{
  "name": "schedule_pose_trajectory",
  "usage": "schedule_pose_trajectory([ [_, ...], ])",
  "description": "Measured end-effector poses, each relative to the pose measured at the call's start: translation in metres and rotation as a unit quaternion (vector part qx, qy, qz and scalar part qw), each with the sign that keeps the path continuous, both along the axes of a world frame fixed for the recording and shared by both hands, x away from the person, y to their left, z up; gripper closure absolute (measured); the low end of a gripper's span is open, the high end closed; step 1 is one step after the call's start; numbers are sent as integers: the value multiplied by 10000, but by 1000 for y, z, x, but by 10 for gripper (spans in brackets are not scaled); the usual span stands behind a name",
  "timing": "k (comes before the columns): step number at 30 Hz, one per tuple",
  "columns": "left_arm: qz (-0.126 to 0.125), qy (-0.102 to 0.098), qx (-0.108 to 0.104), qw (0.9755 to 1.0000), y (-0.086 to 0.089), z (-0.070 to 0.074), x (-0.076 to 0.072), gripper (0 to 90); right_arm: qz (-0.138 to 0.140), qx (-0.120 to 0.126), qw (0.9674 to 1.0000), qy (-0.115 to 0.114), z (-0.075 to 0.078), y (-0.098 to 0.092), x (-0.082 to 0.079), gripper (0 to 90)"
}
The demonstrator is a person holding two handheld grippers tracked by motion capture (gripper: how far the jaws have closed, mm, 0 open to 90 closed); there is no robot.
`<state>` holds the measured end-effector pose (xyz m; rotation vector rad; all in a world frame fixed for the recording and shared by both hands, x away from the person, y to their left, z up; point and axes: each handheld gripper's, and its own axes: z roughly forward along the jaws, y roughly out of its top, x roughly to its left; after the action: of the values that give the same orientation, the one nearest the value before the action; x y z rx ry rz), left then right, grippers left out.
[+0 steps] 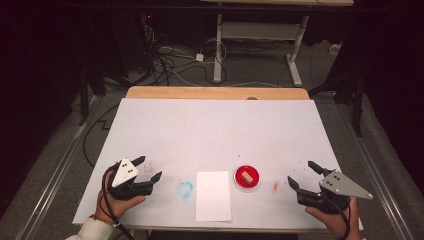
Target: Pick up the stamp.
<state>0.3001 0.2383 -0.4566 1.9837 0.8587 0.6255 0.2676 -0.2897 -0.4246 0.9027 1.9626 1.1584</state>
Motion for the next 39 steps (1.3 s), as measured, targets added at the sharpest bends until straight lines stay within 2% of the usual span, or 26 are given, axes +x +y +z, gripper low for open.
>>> schedule_pose_trajectory([
  [3, -47, 24, 35, 10000, -1, -2, 2, 218, 98, -65, 9998, 171, -4, 0, -1, 222],
  [6, -77, 85, 200, 9997, -4, -5, 0, 218, 180, -56, 9996, 195, -2, 1, -1, 233],
  [9, -135, 85, 235, 9996, -6, -4, -1, 218, 166, -64, 9994, 300, -2, 1, -1, 248],
  [11, -174, 17, 210, 9996, -8, -3, -2, 222, 188, -71, 9987, 458, 1, 1, 1, 273],
  [14, -283, -63, 281, 9992, -13, -1, -4, 224, 152, -92, 9986, 505, 6, 2, 3, 272],
  [16, -307, 34, 390, 9988, -15, -3, -2, 224, 163, 49, 9971, 748, 15, 4, 7, 272],
  [18, -261, 95, 440, 9986, -16, -5, 0, 225, 316, 301, 9916, 1217, 21, 5, 14, 272],
  [19, -261, 95, 440, 9986, -16, -5, 0, 228, 330, 319, 9911, 1250, 24, 7, 16, 275],
  [20, -235, 128, 453, 9986, -16, -7, 1, 228, 318, 212, 9912, 1268, 26, 9, 17, 291],
  [21, -233, 154, 464, 9985, -15, -7, 2, 228, 318, 212, 9912, 1268, 26, 9, 17, 291],
  [23, -222, 177, 478, 9985, -15, -9, 3, 231, 308, 5, 9906, 1330, 34, 16, 23, 333],
  [25, -201, 193, 490, 9984, -14, -9, 4, 231, 317, -186, 9896, 1390, 38, 22, 27, 338],
  [29, -190, 215, 475, 9985, -12, -10, 3, 233, 464, -397, 9862, 1540, 44, 39, 33, 346],
  [30, -184, 221, 469, 9985, -12, -10, 3, 233, 464, -397, 9862, 1540, 44, 39, 33, 346],
  [34, -218, 341, 539, 9977, -12, -12, 4, 227, 621, -695, 9812, 1693, 41, 63, 41, 346],
  [35, -218, 341, 539, 9977, -12, -12, 4, 227, 621, -695, 9812, 1693, 41, 63, 41, 346],
  [37, -217, 337, 544, 9977, -12, -12, 4, 227, 684, -791, 9777, 1819, 35, 75, 47, 345],
  [39, -212, 337, 550, 9977, -12, -12, 5, 226, 730, -844, 9763, 1854, 32, 84, 51, 345],
])
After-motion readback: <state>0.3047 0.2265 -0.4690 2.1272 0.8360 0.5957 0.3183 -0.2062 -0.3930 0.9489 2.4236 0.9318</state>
